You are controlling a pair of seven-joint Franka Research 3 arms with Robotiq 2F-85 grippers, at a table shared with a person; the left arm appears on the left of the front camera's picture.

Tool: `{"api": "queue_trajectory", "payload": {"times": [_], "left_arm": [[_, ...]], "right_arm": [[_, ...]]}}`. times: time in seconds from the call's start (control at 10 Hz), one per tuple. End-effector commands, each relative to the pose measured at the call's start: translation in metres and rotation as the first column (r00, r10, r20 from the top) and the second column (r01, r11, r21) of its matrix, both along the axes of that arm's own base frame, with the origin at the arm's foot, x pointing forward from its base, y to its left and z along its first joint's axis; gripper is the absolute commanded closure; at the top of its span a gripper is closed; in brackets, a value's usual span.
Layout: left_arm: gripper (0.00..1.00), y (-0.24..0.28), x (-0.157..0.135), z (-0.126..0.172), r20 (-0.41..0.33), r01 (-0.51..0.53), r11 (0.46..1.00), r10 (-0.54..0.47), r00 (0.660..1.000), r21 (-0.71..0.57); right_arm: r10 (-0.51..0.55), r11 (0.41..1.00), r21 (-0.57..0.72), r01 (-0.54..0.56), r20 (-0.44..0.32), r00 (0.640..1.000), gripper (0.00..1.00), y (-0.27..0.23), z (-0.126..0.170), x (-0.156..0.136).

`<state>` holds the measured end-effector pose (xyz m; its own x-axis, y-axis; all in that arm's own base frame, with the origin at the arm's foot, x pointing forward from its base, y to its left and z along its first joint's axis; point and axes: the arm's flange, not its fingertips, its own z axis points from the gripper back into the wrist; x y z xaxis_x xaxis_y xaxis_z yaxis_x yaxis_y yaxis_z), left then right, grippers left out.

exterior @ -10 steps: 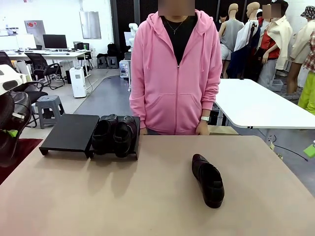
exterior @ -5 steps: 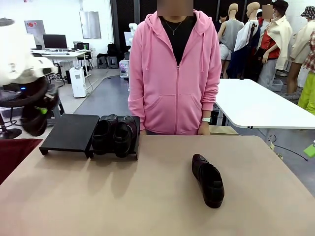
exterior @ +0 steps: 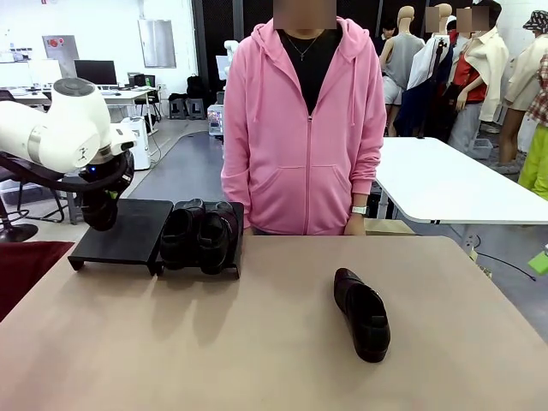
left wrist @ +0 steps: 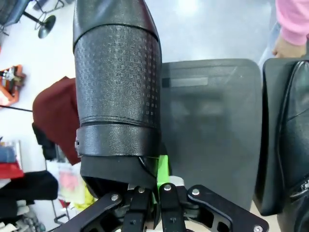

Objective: Organize the shoes by placing them on the stand.
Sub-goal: Place the Shoe from the middle of the table onto the Shoes Stand.

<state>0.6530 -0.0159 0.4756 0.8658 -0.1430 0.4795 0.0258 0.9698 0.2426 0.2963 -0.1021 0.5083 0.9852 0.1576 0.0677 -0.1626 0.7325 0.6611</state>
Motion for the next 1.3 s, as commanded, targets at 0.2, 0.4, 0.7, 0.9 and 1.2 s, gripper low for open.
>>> {"api": "queue_trajectory", "payload": {"times": [0.2,0.4,0.7,0.9,1.2], "left_arm": [[1.0,-0.002,-0.007,0.001,-0.018,-0.045,0.998,0.046,0.999,0.047],[0.49,0.0,-0.008,-0.01,-0.006,-0.046,0.998,0.047,0.999,0.047],[0.0,-0.002,-0.01,-0.012,0.01,-0.031,0.998,0.03,0.999,0.046],[0.0,-0.001,-0.016,-0.011,0.006,-0.024,0.998,0.024,1.0,0.052],[0.0,-0.003,-0.069,0.026,0.031,0.033,0.997,-0.035,0.999,0.063]], "right_arm": [[-0.006,1.0,-0.009,0.006,-0.015,1.0,0.0,-0.002,0.004,-0.001],[-0.006,1.0,-0.009,0.006,-0.015,1.0,0.0,-0.002,0.004,-0.001],[-0.006,1.0,-0.009,0.006,-0.015,1.0,0.0,-0.002,0.004,-0.001],[-0.006,1.0,-0.009,0.006,-0.015,1.0,0.0,-0.002,0.004,-0.001],[-0.006,1.0,-0.009,0.006,-0.015,1.0,0.0,-0.002,0.004,-0.001]]}}
